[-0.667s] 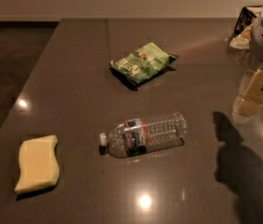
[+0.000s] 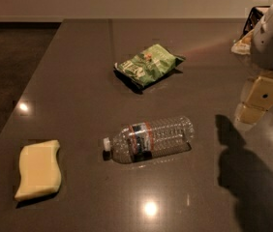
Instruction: Place water bottle upright
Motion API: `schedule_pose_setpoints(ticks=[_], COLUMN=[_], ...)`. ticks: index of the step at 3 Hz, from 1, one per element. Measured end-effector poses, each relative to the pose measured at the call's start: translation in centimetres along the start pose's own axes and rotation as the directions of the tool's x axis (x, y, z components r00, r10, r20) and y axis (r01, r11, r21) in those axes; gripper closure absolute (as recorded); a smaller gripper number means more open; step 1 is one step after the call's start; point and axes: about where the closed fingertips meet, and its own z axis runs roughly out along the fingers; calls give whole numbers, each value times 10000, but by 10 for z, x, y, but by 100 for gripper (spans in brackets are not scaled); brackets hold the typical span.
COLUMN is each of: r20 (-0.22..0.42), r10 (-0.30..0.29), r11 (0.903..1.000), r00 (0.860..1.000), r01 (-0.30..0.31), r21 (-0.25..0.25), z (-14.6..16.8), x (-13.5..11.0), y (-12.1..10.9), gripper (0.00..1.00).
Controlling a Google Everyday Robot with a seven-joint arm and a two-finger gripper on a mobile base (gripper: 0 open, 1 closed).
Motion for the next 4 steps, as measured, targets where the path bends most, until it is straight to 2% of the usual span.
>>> schedule_pose_setpoints(ticks=[2,3,4], r20=[-165,-162,-150], r10=[-771,-1520,-2257], r11=[9946,9815,9623], r00=[9969,9883,9741], r01=[758,1490,2205], r21=[-711,-1202,-1594], z=[41,66,89], x=[-23,-42,-59], y=[13,22,33], gripper=[0,0,0])
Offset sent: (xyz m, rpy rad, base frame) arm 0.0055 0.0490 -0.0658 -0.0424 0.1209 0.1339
